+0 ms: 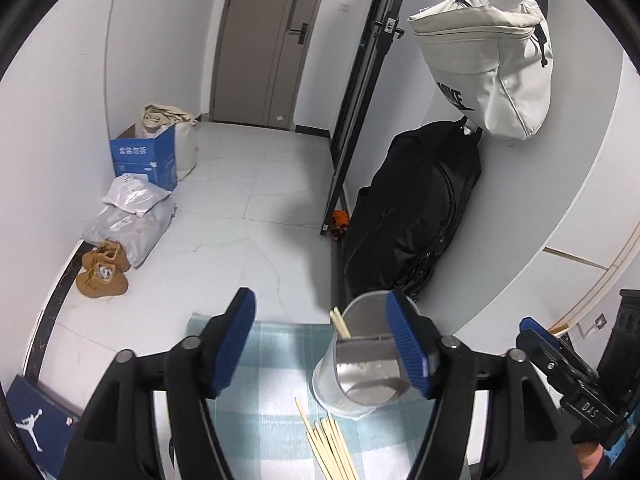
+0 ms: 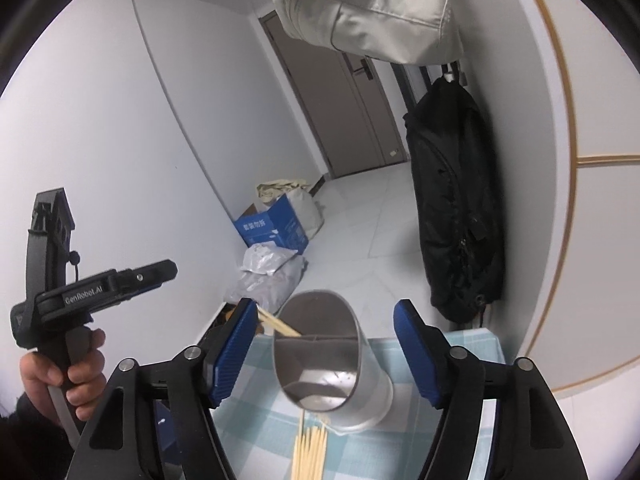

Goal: Organize utensils
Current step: 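Withdraw both open tools from the holder back toward the chopsticks, then lower the right tool onto the chopstick pile and grasp one chopstick, then lift the chopstick with the right tool while the left tool grasps another chopstick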

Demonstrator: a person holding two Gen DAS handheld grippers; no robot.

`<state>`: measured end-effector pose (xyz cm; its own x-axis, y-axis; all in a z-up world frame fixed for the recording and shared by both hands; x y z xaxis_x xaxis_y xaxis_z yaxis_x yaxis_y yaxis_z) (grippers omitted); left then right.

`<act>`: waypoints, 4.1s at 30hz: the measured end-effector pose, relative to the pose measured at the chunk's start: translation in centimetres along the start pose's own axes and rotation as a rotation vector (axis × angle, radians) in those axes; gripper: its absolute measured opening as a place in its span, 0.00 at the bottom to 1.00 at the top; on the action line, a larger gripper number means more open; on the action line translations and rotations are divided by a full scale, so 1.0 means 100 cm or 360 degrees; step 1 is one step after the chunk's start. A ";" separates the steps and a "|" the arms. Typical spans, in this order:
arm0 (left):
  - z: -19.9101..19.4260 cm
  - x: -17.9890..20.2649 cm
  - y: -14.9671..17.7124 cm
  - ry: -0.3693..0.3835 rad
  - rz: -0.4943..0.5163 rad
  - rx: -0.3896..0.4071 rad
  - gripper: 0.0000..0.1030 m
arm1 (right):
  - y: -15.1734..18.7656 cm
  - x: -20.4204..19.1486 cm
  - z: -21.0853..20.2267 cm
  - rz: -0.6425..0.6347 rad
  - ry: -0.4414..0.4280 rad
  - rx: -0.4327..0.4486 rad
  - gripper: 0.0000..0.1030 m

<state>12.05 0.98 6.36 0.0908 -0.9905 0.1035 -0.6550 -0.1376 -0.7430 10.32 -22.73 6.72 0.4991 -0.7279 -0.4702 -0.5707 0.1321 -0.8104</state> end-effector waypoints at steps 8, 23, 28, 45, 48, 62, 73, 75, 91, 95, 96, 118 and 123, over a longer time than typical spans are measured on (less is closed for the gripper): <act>-0.018 -0.001 0.025 -0.0073 0.0021 0.0077 0.69 | 0.019 -0.019 -0.017 -0.0048 -0.0006 0.0026 0.78; -0.019 -0.009 0.075 -0.0142 0.0053 0.0081 0.72 | 0.065 -0.027 -0.016 -0.0105 -0.0001 -0.0009 0.89; -0.004 -0.013 0.097 -0.0162 0.0043 0.0024 0.72 | 0.084 -0.027 -0.011 -0.0129 0.0025 -0.0057 0.89; 0.053 -0.051 0.151 -0.0246 -0.0100 -0.0216 0.72 | 0.157 0.003 0.042 -0.0098 0.0143 -0.0522 0.78; 0.065 -0.059 0.159 -0.0278 -0.0126 -0.0320 0.72 | 0.173 0.008 0.056 -0.0098 0.0185 -0.0660 0.66; 0.079 -0.084 0.160 -0.0293 -0.0213 -0.0425 0.72 | 0.221 0.010 0.114 -0.0152 0.0268 -0.1026 0.24; 0.081 -0.092 0.157 -0.0276 -0.0239 -0.0465 0.72 | 0.218 0.010 0.134 -0.0263 0.0377 -0.1134 0.18; 0.081 -0.095 0.156 -0.0286 -0.0247 -0.0463 0.72 | 0.216 0.011 0.139 -0.0268 0.0388 -0.1146 0.16; 0.082 -0.105 0.153 -0.0284 -0.0330 -0.0508 0.72 | 0.217 0.006 0.146 -0.0415 0.0440 -0.1221 0.14; 0.083 -0.108 0.154 -0.0291 -0.0347 -0.0516 0.72 | 0.212 0.010 0.150 -0.0368 0.0445 -0.1208 0.13; 0.083 -0.108 0.154 -0.0290 -0.0351 -0.0520 0.72 | 0.210 0.011 0.148 -0.0348 0.0443 -0.1198 0.13; 0.084 -0.115 0.158 -0.0331 -0.0352 -0.0528 0.72 | 0.223 -0.005 0.145 -0.0165 0.0245 -0.1232 0.05; 0.085 -0.114 0.160 -0.0341 -0.0320 -0.0534 0.72 | 0.227 -0.001 0.141 -0.0187 0.0247 -0.1278 0.04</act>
<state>6.88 10.04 -12.33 0.3711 -0.9267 0.0584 -0.8125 -0.3545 -0.4629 6.50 -10.14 -16.54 0.5222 -0.7996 -0.2965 -0.8421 -0.4287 -0.3272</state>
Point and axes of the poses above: each gripper's, at about its wrist camera, not at the fingertips, and z roughly the way its jaws point, x to its right, y to its underside, the point moved 6 cm from there along z, roughly the way its jaws point, and after that the axes turned 14 degrees about -y, right-handed, at the moved point
